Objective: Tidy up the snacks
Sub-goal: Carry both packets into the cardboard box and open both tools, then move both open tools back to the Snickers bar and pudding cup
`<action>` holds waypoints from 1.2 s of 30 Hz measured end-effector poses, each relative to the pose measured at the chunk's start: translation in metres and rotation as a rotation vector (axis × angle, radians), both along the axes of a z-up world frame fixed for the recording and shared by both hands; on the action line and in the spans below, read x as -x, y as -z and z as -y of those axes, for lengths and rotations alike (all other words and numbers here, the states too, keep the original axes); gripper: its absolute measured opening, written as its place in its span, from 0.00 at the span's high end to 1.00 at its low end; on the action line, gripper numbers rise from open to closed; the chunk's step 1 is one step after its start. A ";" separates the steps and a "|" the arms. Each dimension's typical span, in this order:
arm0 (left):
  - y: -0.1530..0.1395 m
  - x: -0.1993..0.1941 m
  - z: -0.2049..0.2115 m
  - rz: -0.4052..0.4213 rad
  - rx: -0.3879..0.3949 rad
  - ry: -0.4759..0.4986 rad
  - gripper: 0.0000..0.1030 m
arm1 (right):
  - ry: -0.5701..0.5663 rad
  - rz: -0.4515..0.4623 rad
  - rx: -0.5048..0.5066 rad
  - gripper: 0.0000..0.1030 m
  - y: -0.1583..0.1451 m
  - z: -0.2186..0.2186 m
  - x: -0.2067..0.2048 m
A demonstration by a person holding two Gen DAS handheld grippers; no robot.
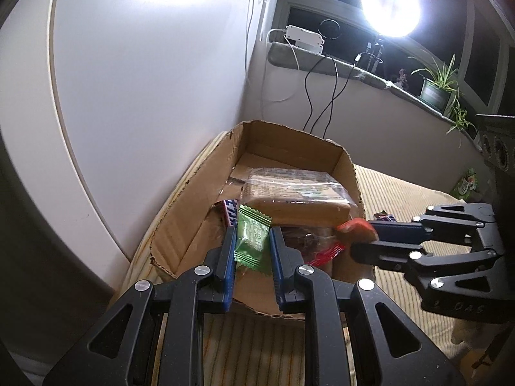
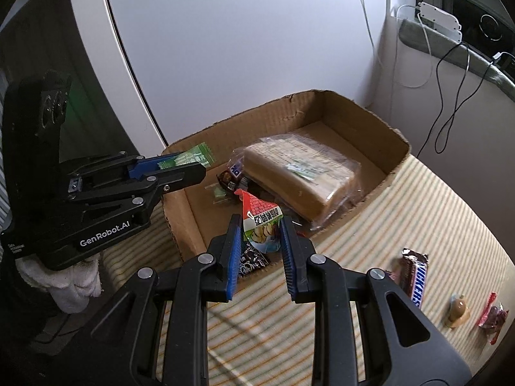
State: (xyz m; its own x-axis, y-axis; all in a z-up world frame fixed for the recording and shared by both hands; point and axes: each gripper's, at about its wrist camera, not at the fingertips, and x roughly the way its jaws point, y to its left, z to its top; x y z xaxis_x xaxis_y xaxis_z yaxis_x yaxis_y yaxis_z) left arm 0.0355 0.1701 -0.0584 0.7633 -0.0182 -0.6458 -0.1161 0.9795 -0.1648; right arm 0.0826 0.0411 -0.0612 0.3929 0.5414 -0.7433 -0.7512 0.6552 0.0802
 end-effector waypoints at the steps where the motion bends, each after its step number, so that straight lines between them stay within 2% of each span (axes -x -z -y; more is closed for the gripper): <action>1: 0.000 -0.001 0.000 -0.002 0.001 0.002 0.82 | -0.001 0.000 0.002 0.77 0.001 -0.002 0.000; 4: 0.000 -0.002 0.001 -0.004 -0.004 0.005 0.82 | -0.007 0.004 0.005 0.76 0.002 -0.004 -0.001; 5: 0.000 -0.002 0.002 -0.005 -0.005 0.005 0.82 | -0.007 0.005 0.009 0.73 0.003 -0.004 -0.001; 6: 0.000 -0.003 0.002 -0.007 -0.005 0.004 0.81 | -0.005 0.009 0.012 0.62 0.003 -0.004 -0.001; 7: 0.000 -0.004 0.002 -0.008 -0.004 0.003 0.77 | 0.001 0.020 0.009 0.54 0.002 -0.002 0.000; 8: 0.000 -0.004 0.002 -0.009 -0.005 -0.001 0.66 | 0.005 0.027 0.004 0.42 0.001 -0.001 0.001; 9: 0.000 -0.004 0.002 -0.009 -0.008 -0.006 0.59 | 0.009 0.031 -0.003 0.37 -0.001 0.000 0.001; 10: 0.000 -0.004 0.002 -0.005 -0.009 -0.009 0.46 | 0.012 0.033 -0.009 0.35 -0.002 0.003 0.001; 11: -0.001 -0.003 0.002 0.002 -0.010 -0.012 0.45 | 0.014 0.034 -0.013 0.34 -0.003 0.005 0.001; 18: -0.006 -0.001 0.006 0.010 -0.018 -0.008 0.45 | 0.047 0.042 -0.017 0.25 -0.007 0.021 -0.002; 27: -0.013 0.001 0.020 0.026 -0.011 0.019 0.45 | 0.118 0.032 -0.029 0.23 -0.008 0.060 -0.006; 36: -0.022 0.000 0.061 0.049 -0.018 0.104 0.45 | 0.220 0.026 -0.018 0.23 -0.002 0.129 -0.011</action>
